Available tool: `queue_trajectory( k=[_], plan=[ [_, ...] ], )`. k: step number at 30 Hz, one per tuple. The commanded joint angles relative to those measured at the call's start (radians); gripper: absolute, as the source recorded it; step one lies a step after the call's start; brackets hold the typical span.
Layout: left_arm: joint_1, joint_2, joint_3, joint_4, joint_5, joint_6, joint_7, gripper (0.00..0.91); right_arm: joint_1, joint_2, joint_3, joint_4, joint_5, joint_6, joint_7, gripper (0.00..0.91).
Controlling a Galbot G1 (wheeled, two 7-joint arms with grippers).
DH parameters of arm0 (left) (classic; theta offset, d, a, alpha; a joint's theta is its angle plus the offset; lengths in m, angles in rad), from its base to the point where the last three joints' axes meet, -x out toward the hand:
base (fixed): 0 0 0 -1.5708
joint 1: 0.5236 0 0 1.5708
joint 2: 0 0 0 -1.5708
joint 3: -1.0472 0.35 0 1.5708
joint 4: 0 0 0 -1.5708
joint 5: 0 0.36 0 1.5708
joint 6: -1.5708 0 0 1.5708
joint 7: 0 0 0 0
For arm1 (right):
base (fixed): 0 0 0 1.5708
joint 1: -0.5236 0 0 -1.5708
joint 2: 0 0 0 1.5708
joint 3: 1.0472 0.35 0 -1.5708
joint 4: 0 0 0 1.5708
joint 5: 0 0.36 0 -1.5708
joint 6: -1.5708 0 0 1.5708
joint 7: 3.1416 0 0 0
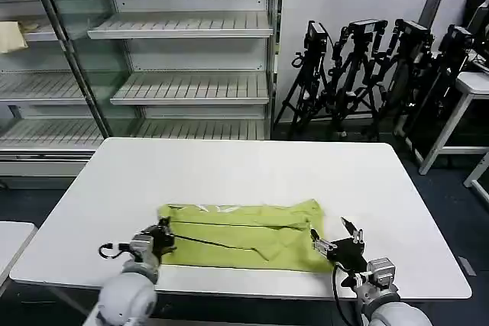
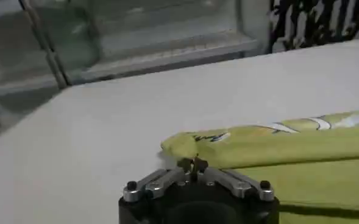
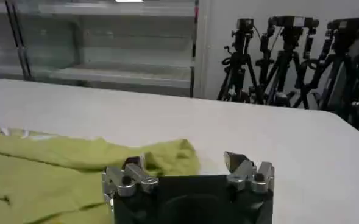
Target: Fold and organize the clothes.
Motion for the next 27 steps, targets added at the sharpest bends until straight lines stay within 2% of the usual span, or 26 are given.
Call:
queue_trajectory(
  k=[1, 4, 7, 13, 19, 27],
  plan=[
    [0.023, 0.173, -0.285, -0.008, 0.161, -0.009, 0.13, 0.0, 0.003, 0.001, -0.003, -0.002, -0.001, 0.001, 0.001, 0.907],
    [0.034, 0.204, -0.361, -0.002, 0.223, -0.027, 0.177, 0.0, 0.011, 0.005, -0.01, -0.007, -0.003, 0.002, 0.002, 0.907],
    [0.037, 0.199, -0.347, -0.067, 0.237, -0.025, 0.178, 0.0, 0.01, 0.007, -0.011, -0.008, -0.006, 0.002, 0.002, 0.907],
    [0.03, 0.103, -0.113, -0.248, 0.174, -0.012, 0.136, 0.0, 0.004, 0.002, -0.004, -0.009, -0.013, 0.001, 0.004, 0.907],
    [-0.026, 0.001, 0.1, -0.262, 0.125, -0.003, 0.118, 0.0, 0.002, -0.002, 0.015, 0.011, -0.013, -0.005, 0.011, 0.907],
    [-0.065, -0.101, 0.283, -0.205, 0.125, -0.003, 0.108, 0.0, -0.013, -0.004, 0.046, 0.02, -0.013, -0.005, 0.009, 0.907]
  ],
)
